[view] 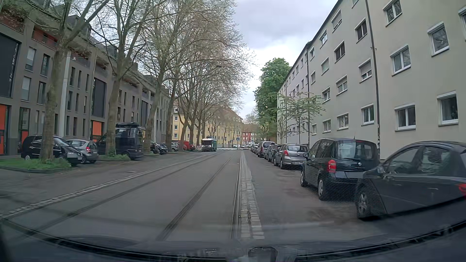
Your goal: Follow the waypoints while adhering to traffic rules and regulations
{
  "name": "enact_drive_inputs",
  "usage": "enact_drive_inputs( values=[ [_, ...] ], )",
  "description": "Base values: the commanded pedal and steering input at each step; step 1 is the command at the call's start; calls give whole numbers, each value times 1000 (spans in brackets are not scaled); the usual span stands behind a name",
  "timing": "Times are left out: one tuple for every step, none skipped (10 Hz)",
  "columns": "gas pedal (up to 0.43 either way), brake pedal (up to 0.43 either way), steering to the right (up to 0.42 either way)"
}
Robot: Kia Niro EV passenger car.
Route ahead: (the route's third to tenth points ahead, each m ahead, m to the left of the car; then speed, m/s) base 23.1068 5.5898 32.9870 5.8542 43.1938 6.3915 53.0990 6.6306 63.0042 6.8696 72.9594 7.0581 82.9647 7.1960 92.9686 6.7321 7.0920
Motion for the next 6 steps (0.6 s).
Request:
enact_drive_inputs(
  values=[
    [110, 0, 4],
    [98, 0, 5],
    [98, 0, 6],
    [98, 0, 6],
    [98, 0, 6],
    [98, 0, 6]
  ],
)
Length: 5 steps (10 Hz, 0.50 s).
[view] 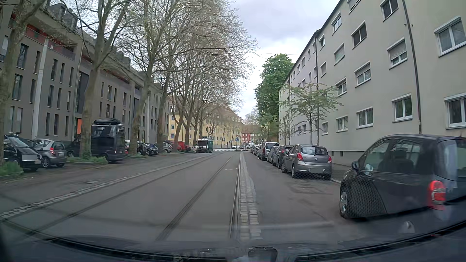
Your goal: Follow the waypoints while adhering to traffic rules and regulations
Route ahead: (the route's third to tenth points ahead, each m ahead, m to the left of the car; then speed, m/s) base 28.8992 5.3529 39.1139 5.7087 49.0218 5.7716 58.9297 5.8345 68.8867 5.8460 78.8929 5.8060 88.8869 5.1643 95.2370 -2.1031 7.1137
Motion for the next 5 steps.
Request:
enact_drive_inputs(
  values=[
    [98, 0, 6],
    [98, 0, 7],
    [98, 0, 7],
    [98, 0, 6],
    [98, 0, 6]
  ],
)
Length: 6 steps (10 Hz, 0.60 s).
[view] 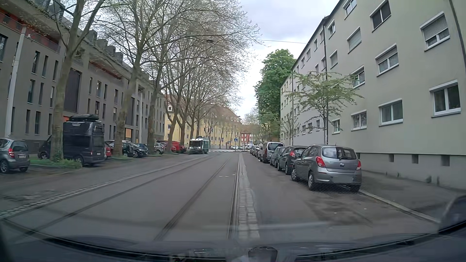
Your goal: Follow the waypoints while adhering to traffic rules and regulations
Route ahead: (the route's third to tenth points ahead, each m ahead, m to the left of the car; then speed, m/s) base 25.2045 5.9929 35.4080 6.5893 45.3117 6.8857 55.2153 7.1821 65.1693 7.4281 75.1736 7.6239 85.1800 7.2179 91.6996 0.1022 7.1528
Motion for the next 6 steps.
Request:
enact_drive_inputs(
  values=[
    [98, 0, 6],
    [98, 0, 3],
    [98, 0, 2],
    [98, 0, 2],
    [98, 0, 2],
    [98, 0, 1]
  ],
)
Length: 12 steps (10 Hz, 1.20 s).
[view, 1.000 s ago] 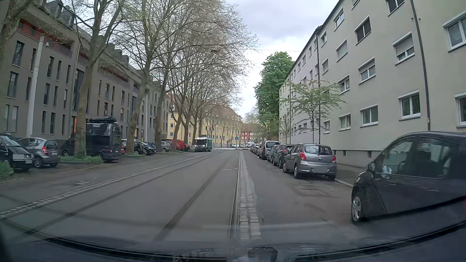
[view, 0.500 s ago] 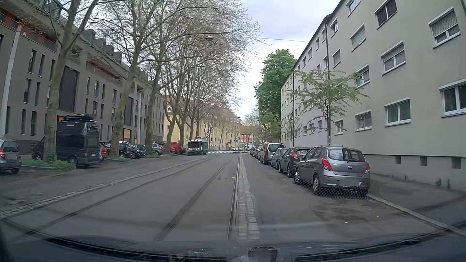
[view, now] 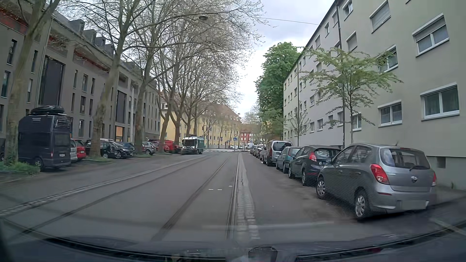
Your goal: Follow the waypoints while adhering to traffic rules and regulations
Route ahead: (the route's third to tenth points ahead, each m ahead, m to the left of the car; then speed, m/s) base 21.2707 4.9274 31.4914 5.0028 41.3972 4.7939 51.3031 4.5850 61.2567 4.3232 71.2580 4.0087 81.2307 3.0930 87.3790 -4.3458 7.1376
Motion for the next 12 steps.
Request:
enact_drive_inputs(
  values=[
    [98, 0, 0],
    [98, 0, 1],
    [98, 0, 1],
    [98, 0, 0],
    [98, 0, 1],
    [87, 0, 0],
    [87, 0, 1],
    [87, 0, 1],
    [87, 0, 1],
    [87, 0, 1],
    [87, 0, 1],
    [87, 0, 1]
  ],
)
